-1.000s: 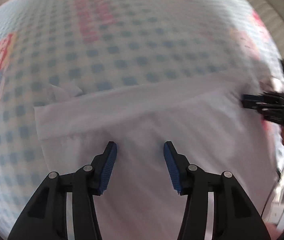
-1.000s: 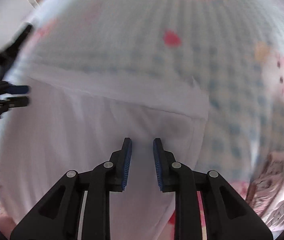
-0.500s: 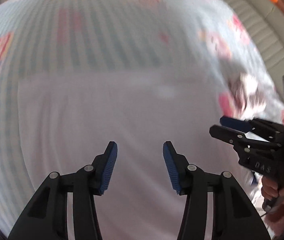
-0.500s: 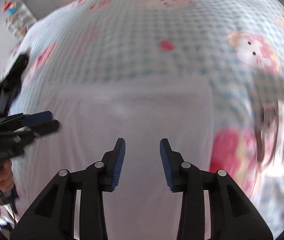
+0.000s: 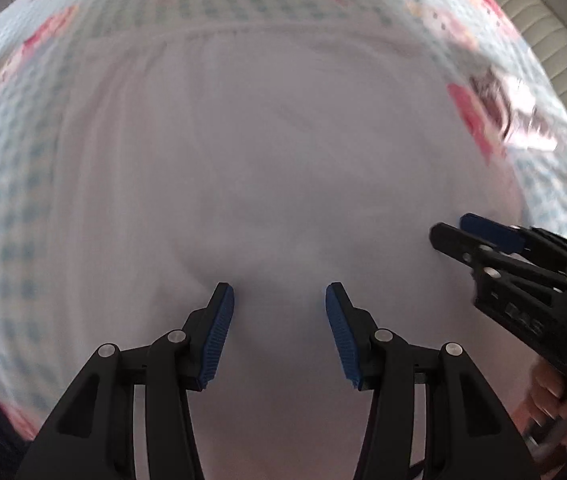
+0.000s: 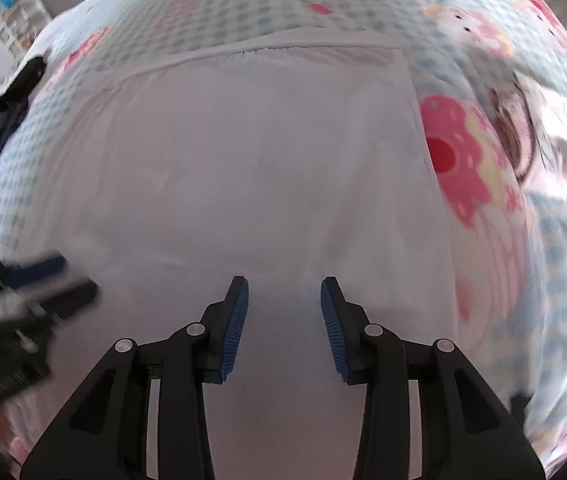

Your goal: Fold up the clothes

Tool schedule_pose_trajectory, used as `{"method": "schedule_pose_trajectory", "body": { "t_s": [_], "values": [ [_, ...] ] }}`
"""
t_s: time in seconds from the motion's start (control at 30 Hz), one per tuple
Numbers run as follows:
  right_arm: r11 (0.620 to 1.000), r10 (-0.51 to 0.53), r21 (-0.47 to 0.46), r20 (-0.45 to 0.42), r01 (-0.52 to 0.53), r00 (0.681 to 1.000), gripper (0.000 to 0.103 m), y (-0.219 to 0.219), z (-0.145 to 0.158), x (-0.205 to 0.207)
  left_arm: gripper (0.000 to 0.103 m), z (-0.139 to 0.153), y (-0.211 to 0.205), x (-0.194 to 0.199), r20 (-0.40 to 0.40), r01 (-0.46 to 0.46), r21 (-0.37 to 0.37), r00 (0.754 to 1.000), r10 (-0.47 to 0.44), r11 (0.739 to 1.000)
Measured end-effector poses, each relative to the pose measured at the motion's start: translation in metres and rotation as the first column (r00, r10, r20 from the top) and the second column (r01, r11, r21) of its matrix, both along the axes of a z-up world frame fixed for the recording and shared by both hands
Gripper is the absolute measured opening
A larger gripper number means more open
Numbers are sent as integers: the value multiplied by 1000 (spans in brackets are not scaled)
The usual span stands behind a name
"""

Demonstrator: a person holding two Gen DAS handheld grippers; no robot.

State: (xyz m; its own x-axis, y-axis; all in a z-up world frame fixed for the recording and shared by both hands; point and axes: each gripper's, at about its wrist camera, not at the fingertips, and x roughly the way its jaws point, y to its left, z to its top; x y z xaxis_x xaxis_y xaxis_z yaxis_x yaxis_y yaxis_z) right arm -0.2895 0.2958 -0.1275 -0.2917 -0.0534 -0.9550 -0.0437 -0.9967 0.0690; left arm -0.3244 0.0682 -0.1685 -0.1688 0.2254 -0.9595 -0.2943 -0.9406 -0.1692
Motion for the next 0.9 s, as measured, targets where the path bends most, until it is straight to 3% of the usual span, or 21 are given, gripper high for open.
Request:
{"method": "schedule_pose_trajectory", "body": {
  "t_s": [0.13,0.27,0.4,0.53,0.63,0.7,0.77,0.83,0.9],
  "values": [
    [1000,29,5,66,-30,997,38,-11,-16,38,50,-6,-2,17,-16,-12,-13,1000,12,1000],
    [992,96,84,-21,-93,995,38,-29,-4,75,51,9,-13,49,-90,-48,-10,995,47,999],
    [990,118,94,-117,-107,986,38,-34,8,126,51,17,-30,100,-163,-55,37,985,60,998],
    [992,113,72,-142,-104,983,38,-32,15,193,51,22,-50,153,-166,-108,66,979,117,992],
    [994,106,54,-184,-97,977,38,-29,12,222,52,28,-69,185,-201,-140,84,967,154,987],
    [992,112,75,-223,-98,968,39,-30,10,243,52,19,-81,201,-165,-190,101,965,205,977],
    [993,110,69,-189,-98,976,39,-19,0,248,52,6,-59,211,-129,-194,101,970,206,976],
    [993,112,55,-167,-104,980,39,-42,-20,239,52,11,-64,228,-154,-160,63,974,168,985],
    [991,127,71,-173,-116,977,39,-47,-22,245,52,16,-66,233,-179,-163,88,968,176,983]
  ]
}}
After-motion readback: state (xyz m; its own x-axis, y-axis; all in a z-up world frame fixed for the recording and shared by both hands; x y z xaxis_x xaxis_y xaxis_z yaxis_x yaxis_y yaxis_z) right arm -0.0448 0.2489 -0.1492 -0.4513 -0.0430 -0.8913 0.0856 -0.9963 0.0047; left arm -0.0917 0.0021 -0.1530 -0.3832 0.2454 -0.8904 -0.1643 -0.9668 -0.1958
